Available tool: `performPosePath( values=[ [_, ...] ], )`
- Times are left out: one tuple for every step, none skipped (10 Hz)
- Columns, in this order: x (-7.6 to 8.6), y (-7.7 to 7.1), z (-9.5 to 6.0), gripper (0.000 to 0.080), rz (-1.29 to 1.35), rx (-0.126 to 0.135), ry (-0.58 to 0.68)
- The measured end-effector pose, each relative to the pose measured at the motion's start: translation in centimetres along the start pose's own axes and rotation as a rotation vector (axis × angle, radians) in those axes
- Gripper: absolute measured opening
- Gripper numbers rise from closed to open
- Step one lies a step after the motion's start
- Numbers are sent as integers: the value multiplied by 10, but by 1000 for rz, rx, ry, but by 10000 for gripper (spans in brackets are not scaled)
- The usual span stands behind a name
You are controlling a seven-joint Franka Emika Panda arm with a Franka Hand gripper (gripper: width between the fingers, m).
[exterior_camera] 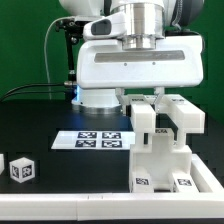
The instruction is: Assemble chair
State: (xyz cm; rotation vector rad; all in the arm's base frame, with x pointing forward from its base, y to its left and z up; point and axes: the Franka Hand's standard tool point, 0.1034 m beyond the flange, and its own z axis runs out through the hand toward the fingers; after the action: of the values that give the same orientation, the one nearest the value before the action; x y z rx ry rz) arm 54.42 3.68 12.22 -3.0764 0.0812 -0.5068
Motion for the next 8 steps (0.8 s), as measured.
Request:
performPosePath(
  values=[
    [0, 1, 4, 285, -3, -5, 15],
    [-5, 2, 10, 285, -5, -10, 2],
    [-7, 2, 13, 285, -5, -11, -3],
    [-5, 1, 14, 285, -1, -11, -2],
    [-3, -1, 15, 285, 1, -10, -1],
    [-6, 0, 19, 285, -1, -12, -8],
    [-7, 1, 22, 285, -3, -15, -9],
    [-3, 1, 23, 285, -5, -19, 13]
  ],
)
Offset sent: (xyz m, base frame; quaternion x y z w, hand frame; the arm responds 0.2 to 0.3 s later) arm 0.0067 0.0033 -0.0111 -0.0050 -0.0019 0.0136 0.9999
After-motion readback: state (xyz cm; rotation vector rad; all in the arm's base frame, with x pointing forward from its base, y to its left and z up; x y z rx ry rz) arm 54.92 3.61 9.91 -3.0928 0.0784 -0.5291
